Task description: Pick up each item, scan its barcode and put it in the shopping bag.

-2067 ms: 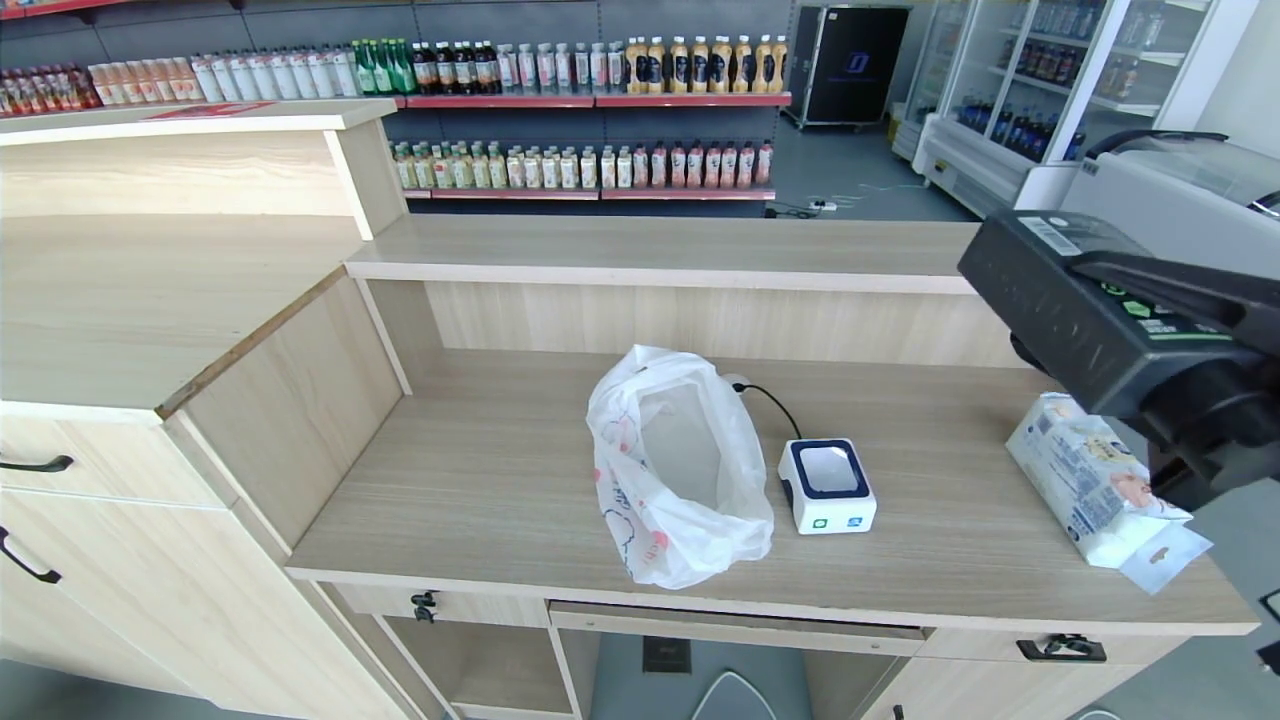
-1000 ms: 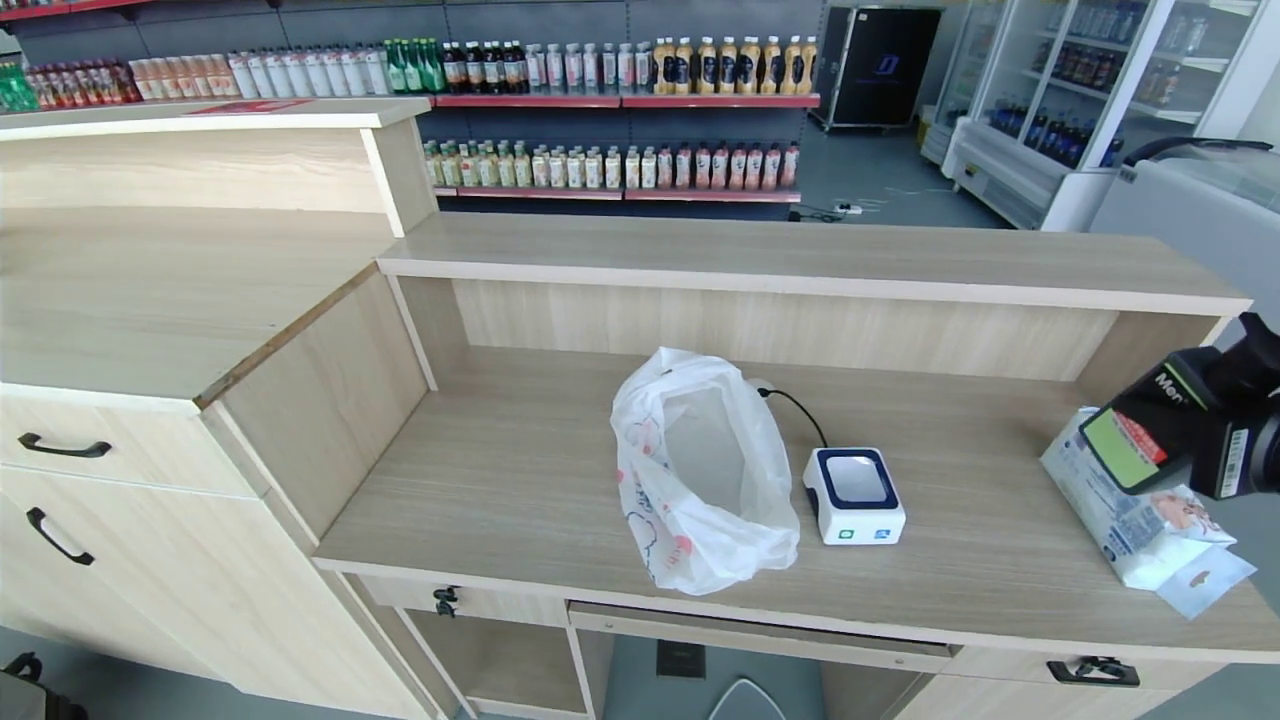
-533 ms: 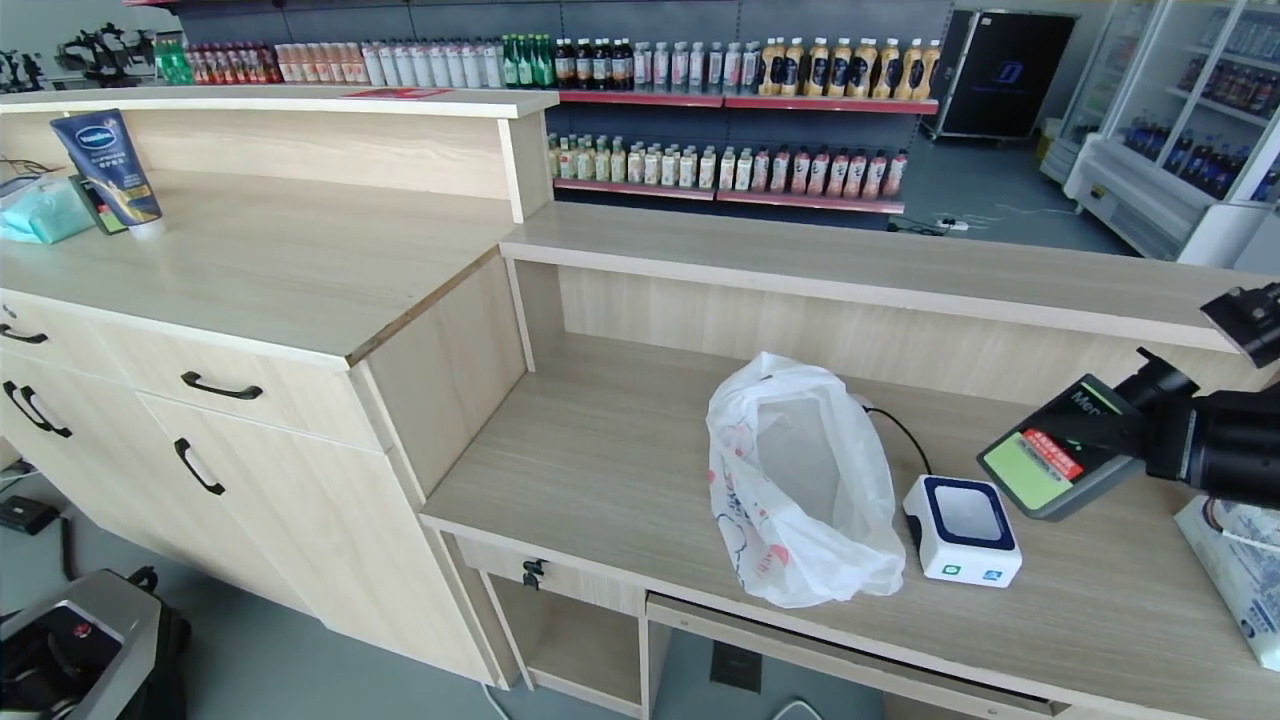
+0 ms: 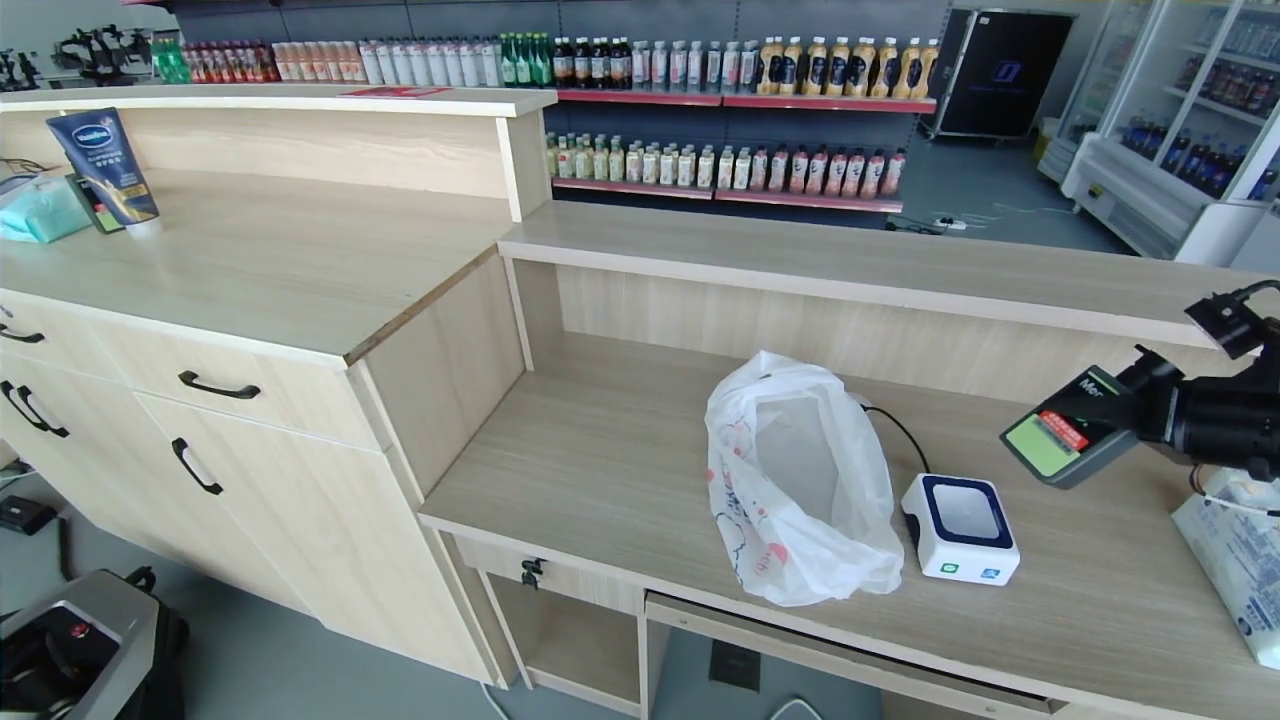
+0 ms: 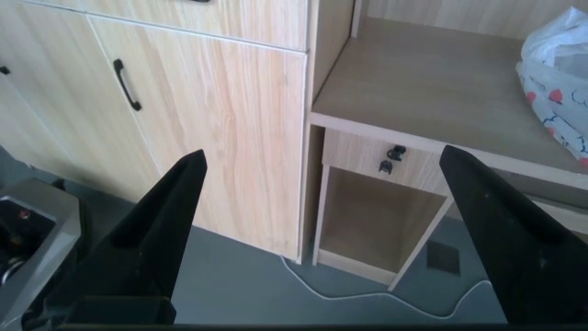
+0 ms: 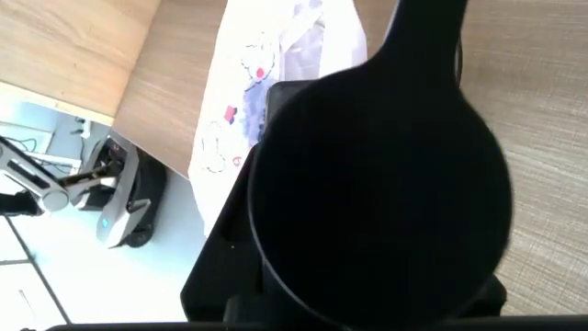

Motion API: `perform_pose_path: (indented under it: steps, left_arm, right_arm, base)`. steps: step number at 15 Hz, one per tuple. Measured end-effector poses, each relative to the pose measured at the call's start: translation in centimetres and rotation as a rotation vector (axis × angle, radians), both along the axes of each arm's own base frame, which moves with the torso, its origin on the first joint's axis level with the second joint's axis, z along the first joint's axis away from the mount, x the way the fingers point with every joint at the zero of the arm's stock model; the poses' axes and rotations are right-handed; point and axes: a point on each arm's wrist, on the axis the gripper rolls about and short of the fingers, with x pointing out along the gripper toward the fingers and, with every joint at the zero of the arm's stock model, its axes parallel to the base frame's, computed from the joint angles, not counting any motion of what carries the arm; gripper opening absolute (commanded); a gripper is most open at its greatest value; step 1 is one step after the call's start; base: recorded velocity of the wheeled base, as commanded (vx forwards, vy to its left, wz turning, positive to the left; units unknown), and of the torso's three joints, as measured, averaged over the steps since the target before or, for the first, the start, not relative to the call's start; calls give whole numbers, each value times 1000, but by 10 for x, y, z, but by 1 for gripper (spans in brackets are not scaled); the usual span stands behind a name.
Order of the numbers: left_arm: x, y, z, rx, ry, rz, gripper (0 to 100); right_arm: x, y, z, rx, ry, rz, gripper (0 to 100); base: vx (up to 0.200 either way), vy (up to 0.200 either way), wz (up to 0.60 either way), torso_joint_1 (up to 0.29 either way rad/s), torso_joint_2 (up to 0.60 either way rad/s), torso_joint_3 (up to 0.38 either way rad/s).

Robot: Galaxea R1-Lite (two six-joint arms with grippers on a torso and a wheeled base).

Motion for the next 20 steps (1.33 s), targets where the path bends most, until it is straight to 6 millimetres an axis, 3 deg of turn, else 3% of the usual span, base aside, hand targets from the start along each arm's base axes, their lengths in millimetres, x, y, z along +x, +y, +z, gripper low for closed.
perform_pose_path:
  steps: [5, 20]
  left_arm:
    - [0, 0, 0, 0, 0, 0, 100]
    - [0, 0, 0, 0, 0, 0, 100]
  right_arm:
    - [9, -16, -37, 8, 83, 61, 0]
    - [23, -27, -70, -28, 101, 145, 0]
  base:
    - [0, 0, 0, 0, 0, 0]
    - [0, 0, 0, 0, 0, 0]
